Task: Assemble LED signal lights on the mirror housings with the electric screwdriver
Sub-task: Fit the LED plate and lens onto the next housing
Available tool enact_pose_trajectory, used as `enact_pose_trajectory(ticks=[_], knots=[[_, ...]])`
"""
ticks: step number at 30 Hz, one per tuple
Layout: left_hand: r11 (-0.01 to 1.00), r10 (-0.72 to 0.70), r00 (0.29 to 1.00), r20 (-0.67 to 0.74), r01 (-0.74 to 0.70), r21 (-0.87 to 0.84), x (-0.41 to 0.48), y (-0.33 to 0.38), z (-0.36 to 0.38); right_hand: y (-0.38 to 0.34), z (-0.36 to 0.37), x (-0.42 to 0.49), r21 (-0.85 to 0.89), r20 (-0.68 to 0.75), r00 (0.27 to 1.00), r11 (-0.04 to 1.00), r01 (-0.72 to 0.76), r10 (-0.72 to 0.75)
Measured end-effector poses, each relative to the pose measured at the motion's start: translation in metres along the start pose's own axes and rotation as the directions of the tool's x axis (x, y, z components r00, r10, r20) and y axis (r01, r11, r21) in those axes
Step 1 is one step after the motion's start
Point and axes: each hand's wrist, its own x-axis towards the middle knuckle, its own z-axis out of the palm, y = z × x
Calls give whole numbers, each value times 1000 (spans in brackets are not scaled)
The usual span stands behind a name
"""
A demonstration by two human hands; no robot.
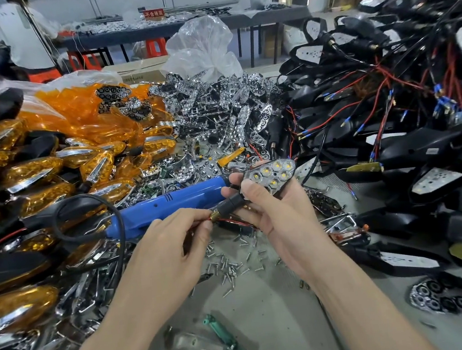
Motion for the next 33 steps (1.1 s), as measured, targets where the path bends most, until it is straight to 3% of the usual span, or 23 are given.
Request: enact_pose_trajectory(ticks=[6,12,23,33], knots=[[999,-23,999,-37,22,-23,0,1,-1,-8,2,4,194,4,985,966,-169,171],[1000,-22,999,-40,21,-21,0,2,-1,-11,2,6,196,-18,976,958,-209,217],[993,-62,992,-108,50,-107,2,5,1,-3,7,1,65,-52,998,997,-41,44],[997,-43,989,-143,34,-66,3,7,0,-5,2,-1,33,22,1000,999,11,-12]])
